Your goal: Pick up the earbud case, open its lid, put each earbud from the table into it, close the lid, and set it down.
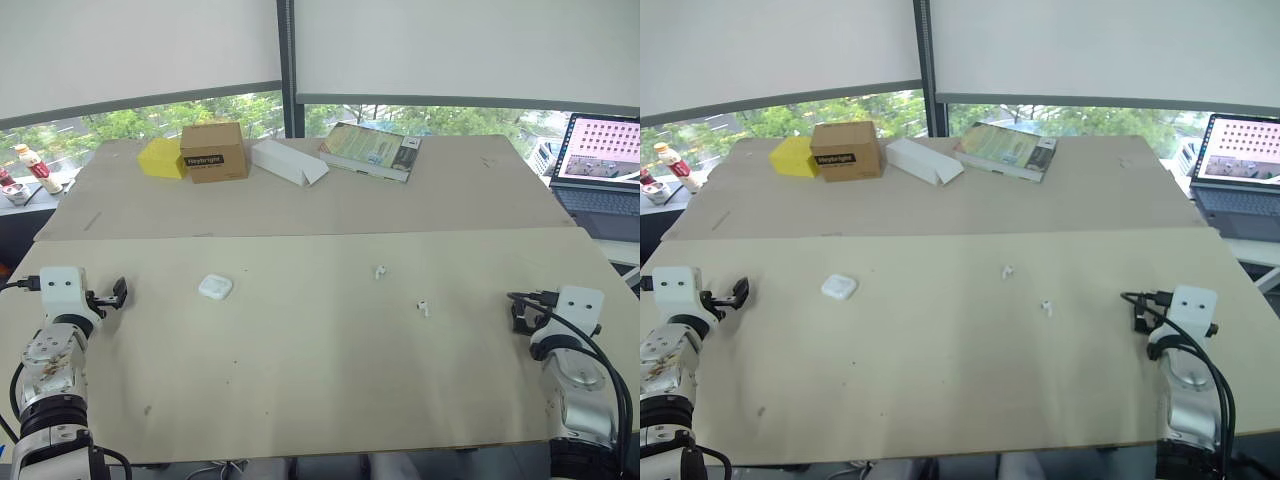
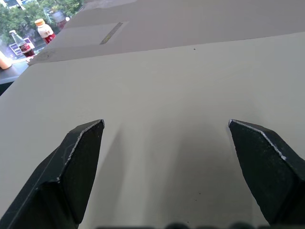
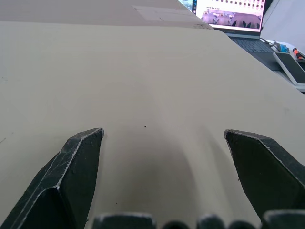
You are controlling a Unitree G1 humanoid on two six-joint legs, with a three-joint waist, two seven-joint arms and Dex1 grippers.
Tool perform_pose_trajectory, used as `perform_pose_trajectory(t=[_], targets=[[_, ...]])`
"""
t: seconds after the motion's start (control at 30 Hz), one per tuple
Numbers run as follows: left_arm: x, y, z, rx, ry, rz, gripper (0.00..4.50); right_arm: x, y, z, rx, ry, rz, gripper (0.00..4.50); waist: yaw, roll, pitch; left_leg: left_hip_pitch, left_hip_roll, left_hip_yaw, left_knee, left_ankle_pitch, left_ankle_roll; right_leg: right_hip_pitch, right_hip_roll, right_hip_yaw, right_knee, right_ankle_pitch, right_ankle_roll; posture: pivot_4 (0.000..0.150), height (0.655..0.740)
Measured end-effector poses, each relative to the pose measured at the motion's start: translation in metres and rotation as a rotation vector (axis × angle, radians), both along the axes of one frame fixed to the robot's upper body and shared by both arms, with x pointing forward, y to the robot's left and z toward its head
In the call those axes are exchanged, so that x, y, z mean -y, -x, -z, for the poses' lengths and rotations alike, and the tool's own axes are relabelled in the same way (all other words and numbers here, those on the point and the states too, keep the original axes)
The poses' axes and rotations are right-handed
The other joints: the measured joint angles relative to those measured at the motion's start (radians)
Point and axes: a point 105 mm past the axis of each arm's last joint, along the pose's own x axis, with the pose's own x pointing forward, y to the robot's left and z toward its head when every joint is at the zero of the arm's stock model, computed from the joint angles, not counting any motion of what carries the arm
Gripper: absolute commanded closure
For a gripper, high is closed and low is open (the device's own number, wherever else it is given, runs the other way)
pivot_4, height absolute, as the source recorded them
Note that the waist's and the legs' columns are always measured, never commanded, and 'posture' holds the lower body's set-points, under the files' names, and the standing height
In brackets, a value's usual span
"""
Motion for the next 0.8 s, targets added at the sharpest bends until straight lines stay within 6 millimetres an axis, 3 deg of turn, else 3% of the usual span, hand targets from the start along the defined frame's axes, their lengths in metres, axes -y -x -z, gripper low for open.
perform_pose_trajectory(t=[0.47,0.6,0.7,0.8], targets=[[0.005,-0.001,-0.003,0.004,0.001,0.054,0.05,0.000,-0.001,-0.006,0.033,0.006,-0.002,0.00,-0.001,0.000,0.000,0.000,0.000,0.000,0.000,0.000,0.000,0.000,0.000,0.000,0.000,0.000,0.000,0.150,0.7400],[0.022,0.000,-0.017,0.048,0.067,0.185,0.05,0.006,-0.012,-0.038,0.142,0.009,0.009,0.00,-0.003,0.000,0.000,-0.001,0.000,0.000,0.000,0.000,0.000,0.000,0.000,0.000,0.000,0.000,0.000,0.150,0.7400],[0.044,0.000,-0.034,0.071,0.106,0.311,0.05,-0.001,-0.027,-0.072,0.230,0.031,-0.060,0.00,-0.005,0.000,0.000,0.000,0.001,0.000,0.000,0.000,0.000,0.000,0.000,0.000,0.000,0.000,0.000,0.150,0.7400],[0.079,0.006,-0.047,0.038,0.133,0.490,0.05,-0.035,-0.056,-0.107,0.264,0.073,-0.275,0.00,-0.013,0.000,0.000,0.000,0.001,0.001,0.000,0.000,0.001,0.000,0.001,0.001,0.000,0.000,0.000,0.150,0.7400]])
